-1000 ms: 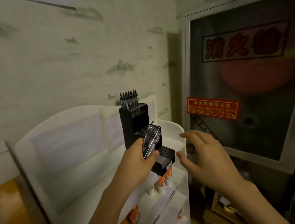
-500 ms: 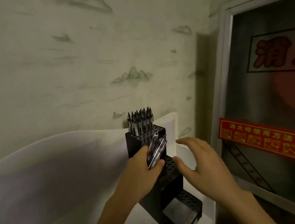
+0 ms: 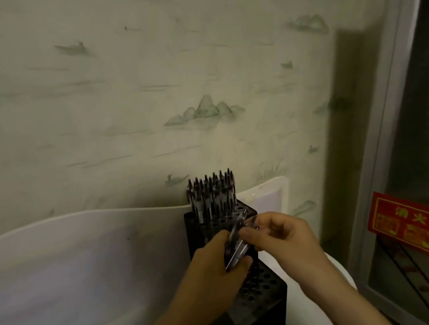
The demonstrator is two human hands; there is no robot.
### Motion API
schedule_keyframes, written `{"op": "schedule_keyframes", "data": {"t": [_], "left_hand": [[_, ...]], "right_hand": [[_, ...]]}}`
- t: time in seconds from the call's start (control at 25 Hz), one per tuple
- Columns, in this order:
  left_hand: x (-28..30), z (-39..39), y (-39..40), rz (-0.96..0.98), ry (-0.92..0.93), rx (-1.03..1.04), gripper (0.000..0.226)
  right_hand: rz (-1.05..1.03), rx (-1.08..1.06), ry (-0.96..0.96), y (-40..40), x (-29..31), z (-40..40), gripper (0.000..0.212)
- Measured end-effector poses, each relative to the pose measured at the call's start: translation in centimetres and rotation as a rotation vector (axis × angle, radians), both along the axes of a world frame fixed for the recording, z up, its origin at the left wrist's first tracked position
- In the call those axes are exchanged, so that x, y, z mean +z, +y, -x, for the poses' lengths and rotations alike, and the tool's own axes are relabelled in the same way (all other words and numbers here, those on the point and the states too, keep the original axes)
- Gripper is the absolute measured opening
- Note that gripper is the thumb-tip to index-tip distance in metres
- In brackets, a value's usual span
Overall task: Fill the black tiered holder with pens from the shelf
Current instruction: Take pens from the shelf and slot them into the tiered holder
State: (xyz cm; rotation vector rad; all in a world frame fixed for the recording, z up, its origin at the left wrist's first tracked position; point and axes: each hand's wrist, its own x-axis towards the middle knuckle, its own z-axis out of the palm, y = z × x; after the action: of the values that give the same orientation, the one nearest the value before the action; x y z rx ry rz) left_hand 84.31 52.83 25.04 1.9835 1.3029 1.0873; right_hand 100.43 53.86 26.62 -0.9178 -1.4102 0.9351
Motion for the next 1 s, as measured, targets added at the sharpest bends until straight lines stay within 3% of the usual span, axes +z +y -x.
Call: {"op": "schedule_keyframes", "data": {"t": [0.24,0.4,0.52,0.72,1.0], "left_hand": [[-0.1,-0.2,2.3,-0.009,0.025,0.14,0.011],[-0.5,0.8,2.9,-0.022,0.035,0.256,0.009],[-0.4,1.3,3.3,-0.041,0.016,0.289,0.008],[-0.6,2.2,3.6,-0.039,0.006,0.306,0.008],[-0.7,3.4,4.3,-0.093,0.028,0.317,0.011]], "right_hand": [[0.086,0.111,0.152,4.8,1.6,-2.6,0.031],[-0.084,-0.054,0.308,8.5,4.1,-4.3,0.014],[-0.283,-0.236,0.119,11.0,4.5,-3.6,0.018],[-0.481,-0.315,-0.127,13.2,3.0,-1.7,0.022],[-0.473,-0.32,-0.246,15.0,2.0,-0.9,0.016]]}}
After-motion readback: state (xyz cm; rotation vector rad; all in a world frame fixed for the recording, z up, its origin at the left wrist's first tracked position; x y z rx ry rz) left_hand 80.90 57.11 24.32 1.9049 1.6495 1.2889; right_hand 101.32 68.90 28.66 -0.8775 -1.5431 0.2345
